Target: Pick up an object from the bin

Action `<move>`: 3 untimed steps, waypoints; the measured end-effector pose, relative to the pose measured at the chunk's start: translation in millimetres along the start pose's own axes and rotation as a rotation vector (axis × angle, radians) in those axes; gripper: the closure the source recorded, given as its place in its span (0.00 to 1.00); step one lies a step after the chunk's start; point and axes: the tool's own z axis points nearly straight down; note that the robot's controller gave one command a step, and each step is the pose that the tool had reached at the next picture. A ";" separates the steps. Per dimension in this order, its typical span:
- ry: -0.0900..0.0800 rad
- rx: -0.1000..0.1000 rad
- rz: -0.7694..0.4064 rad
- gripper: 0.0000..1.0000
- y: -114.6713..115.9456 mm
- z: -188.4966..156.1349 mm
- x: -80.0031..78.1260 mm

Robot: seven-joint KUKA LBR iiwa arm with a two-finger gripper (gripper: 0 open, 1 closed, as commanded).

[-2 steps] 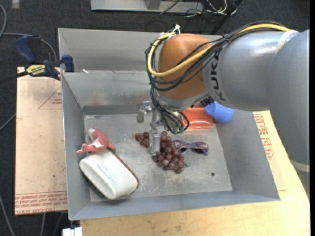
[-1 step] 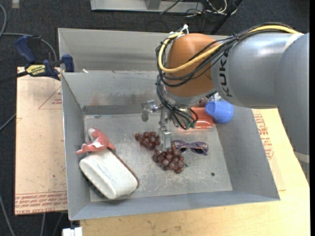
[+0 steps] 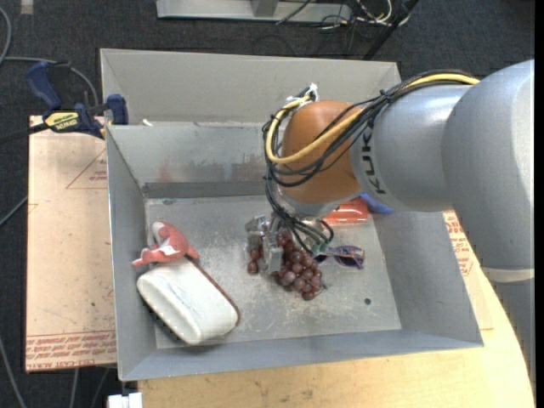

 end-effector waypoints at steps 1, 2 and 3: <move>0.000 0.000 0.000 1.00 0.0 0.0 0.0; -0.003 -0.001 0.013 1.00 -31.2 -79.3 14.5; -0.003 -0.001 0.013 1.00 -31.2 -79.3 14.5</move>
Offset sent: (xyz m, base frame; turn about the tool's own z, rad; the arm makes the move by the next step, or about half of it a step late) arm -0.0070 -0.0347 0.0792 0.0100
